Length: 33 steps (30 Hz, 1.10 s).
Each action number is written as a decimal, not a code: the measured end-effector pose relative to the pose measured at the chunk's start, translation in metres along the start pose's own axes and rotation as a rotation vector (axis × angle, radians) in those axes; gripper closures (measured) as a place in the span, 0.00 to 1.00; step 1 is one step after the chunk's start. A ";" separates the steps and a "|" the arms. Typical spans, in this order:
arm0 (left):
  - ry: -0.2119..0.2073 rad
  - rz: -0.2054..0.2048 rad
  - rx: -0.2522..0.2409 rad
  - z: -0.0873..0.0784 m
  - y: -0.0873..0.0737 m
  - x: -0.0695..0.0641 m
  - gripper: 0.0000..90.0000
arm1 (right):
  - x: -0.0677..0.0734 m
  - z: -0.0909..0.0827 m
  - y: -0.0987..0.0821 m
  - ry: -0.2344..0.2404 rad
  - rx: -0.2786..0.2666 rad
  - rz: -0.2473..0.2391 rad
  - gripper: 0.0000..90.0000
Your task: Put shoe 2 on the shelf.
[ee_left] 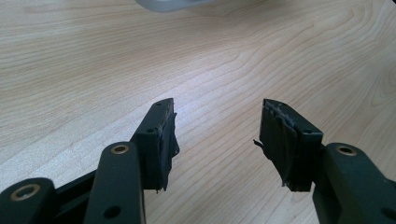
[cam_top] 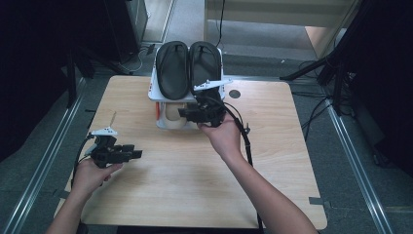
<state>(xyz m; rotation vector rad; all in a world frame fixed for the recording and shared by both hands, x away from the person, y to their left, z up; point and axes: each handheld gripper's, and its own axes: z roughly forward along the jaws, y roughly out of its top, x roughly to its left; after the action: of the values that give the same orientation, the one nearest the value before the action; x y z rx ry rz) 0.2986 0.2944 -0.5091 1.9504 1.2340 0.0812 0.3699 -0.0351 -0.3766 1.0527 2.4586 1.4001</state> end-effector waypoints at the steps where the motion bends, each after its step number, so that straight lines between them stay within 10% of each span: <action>1: 0.000 0.000 -0.001 0.000 0.000 0.000 0.51 | 0.000 -0.001 -0.004 0.005 -0.002 -0.009 0.64; 18: 0.004 0.010 0.011 0.004 0.000 -0.002 0.51 | -0.019 -0.001 -0.066 0.088 -0.005 -0.027 0.61; 33: -0.011 0.027 0.032 0.009 0.001 -0.010 0.51 | -0.038 -0.011 -0.112 0.050 0.007 -0.017 0.61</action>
<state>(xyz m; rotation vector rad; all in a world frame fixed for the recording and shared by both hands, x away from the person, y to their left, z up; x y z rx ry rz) 0.2984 0.2807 -0.5107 1.9924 1.2089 0.0647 0.3367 -0.1036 -0.4681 1.0080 2.5026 1.4308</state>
